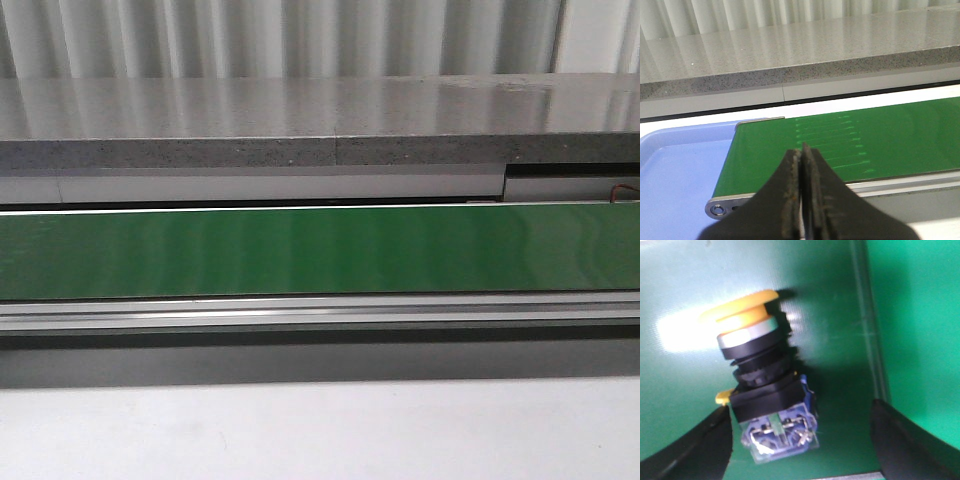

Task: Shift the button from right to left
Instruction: 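Lower the held button onto the belt end and open the right gripper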

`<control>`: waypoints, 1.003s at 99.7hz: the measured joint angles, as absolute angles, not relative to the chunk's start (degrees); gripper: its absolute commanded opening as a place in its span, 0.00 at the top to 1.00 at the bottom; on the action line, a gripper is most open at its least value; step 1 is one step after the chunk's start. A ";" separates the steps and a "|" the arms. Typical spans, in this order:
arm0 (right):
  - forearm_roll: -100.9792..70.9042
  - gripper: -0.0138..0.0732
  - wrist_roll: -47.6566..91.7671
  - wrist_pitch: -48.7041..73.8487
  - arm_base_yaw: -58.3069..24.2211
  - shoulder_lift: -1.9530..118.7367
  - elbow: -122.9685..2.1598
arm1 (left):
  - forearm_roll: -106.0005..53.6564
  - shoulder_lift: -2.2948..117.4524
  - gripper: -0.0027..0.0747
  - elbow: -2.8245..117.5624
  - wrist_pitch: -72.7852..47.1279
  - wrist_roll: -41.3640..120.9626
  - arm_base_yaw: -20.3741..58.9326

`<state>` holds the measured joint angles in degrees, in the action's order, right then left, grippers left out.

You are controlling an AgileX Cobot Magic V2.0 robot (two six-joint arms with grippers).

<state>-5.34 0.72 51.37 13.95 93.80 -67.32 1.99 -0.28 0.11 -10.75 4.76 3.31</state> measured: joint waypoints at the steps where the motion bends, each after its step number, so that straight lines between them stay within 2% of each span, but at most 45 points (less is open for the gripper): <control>1: -5.32 0.19 1.14 51.37 13.81 93.60 -67.32 | 1.99 -0.28 0.99 0.11 -10.75 4.76 3.31; 13: -5.70 0.33 3.69 51.25 11.48 89.50 -67.32 | 1.99 -0.28 0.99 0.11 -10.75 4.76 3.31; 18: -5.83 0.44 4.18 51.25 10.26 87.80 -67.32 | 1.99 -0.28 0.99 0.11 -10.75 4.76 3.31; 24: -6.08 0.63 4.53 51.37 8.69 85.96 -67.32 | 1.99 -0.28 0.99 0.11 -10.75 4.76 3.31; 32: -6.17 0.81 5.11 51.60 6.99 84.11 -67.32 | 1.99 -0.28 0.99 0.11 -10.75 4.76 3.31; 33: -6.17 0.86 5.25 51.60 6.85 83.80 -67.32 | 1.99 -0.28 0.99 0.11 -10.75 4.76 3.31; 37: -6.17 0.93 5.35 51.71 6.03 83.05 -67.32 | 1.99 -0.28 0.99 0.11 -10.75 4.76 3.31; 80: -6.61 0.92 7.82 47.76 -3.85 67.68 -57.99 | 1.99 -0.28 0.99 0.11 -10.75 4.76 3.31; 100: -6.96 0.92 7.96 43.63 -4.78 56.57 -50.37 | 1.99 -0.28 0.99 0.11 -10.75 4.76 3.31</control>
